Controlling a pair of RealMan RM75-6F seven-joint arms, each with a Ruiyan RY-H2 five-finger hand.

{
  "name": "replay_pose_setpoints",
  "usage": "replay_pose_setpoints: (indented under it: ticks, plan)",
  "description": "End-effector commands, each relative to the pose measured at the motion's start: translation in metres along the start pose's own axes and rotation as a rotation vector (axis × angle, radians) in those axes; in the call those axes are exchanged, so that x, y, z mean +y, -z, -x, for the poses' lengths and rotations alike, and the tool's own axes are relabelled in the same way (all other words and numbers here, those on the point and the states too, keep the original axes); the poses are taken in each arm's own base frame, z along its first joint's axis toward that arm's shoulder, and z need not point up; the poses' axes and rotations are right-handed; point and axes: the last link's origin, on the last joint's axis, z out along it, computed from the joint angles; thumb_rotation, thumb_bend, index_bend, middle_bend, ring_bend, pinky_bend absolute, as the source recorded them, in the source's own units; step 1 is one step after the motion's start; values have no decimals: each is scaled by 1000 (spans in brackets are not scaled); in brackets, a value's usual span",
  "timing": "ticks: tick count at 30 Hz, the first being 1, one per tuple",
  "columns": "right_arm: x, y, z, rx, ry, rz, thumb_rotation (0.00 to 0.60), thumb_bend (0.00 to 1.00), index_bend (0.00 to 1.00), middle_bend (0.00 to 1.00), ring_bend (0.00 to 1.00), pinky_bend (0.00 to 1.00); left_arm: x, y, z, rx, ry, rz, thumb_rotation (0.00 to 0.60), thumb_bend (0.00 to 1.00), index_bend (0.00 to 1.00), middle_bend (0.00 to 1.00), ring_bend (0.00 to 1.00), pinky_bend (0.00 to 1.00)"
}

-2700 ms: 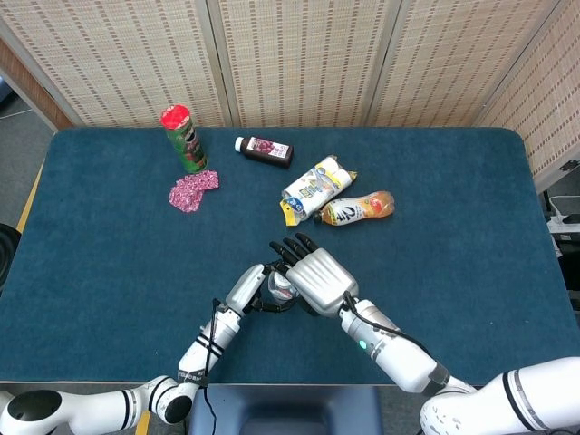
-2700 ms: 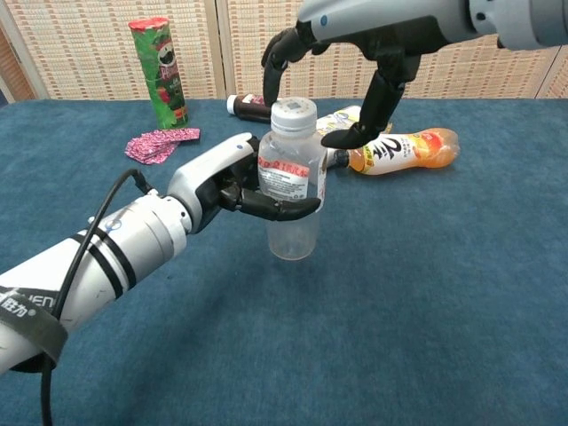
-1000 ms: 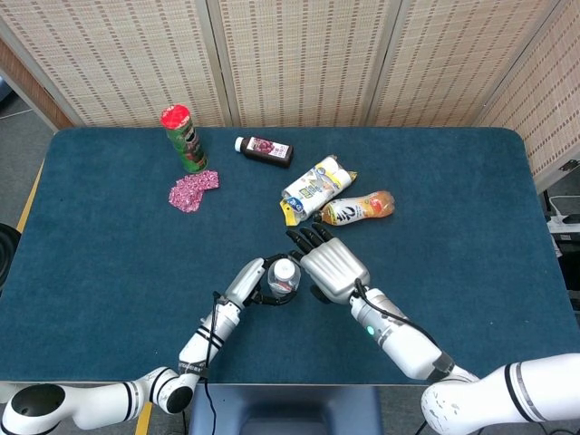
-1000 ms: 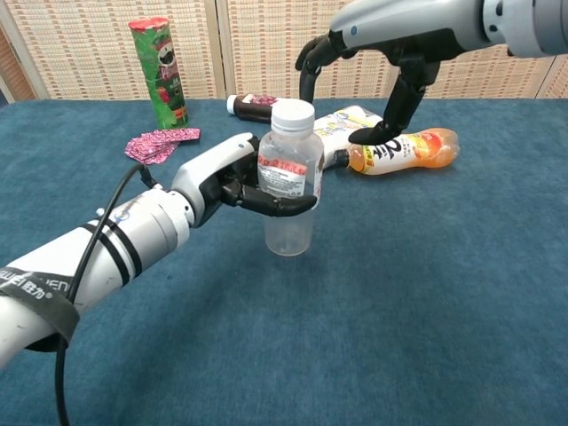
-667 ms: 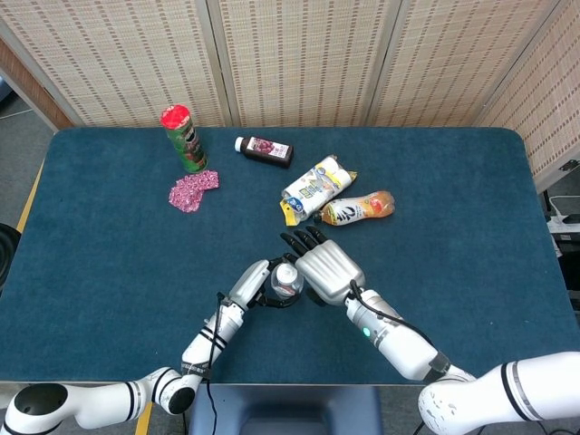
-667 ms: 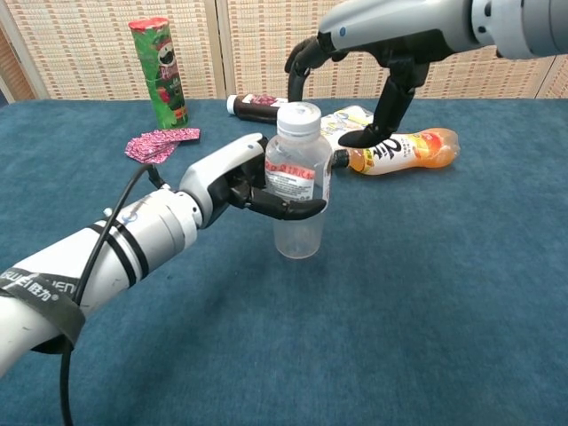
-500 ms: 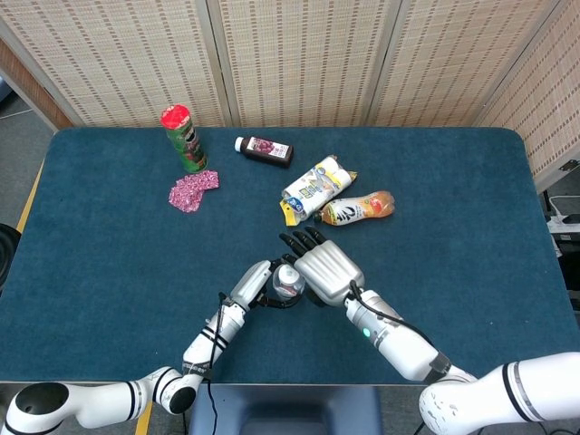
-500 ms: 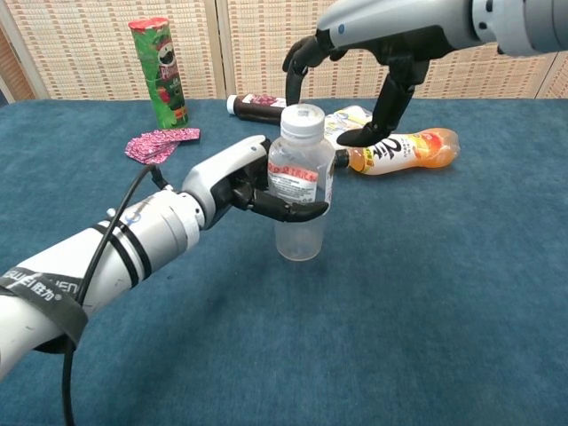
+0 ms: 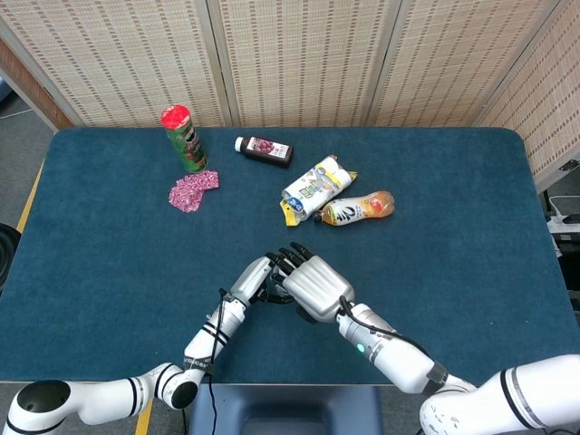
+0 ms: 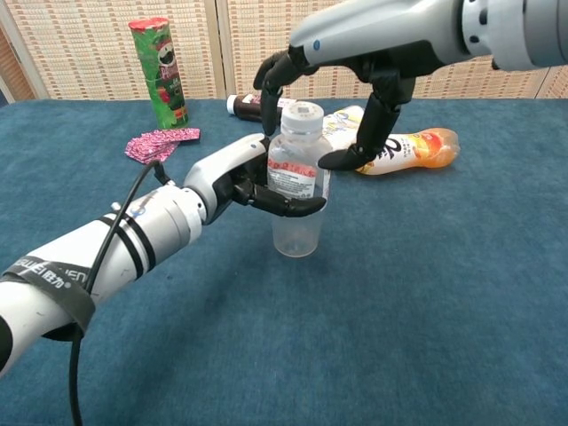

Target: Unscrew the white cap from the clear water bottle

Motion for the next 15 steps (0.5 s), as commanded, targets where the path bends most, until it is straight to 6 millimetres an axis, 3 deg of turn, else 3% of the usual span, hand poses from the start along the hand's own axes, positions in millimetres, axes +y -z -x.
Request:
replay_pose_setpoints:
  ticks: [1,15]
  plan:
    - [0,2,-2,24,-1,4,600,315,268,0,0,0,-1,0,-1,3,-1,-3,600,755,782,889,640,595]
    - [30,-6,0,60,-3,125,600,311,231,0,0,0,1,5,-2,9,-9,8,600,754,782,889,640,595]
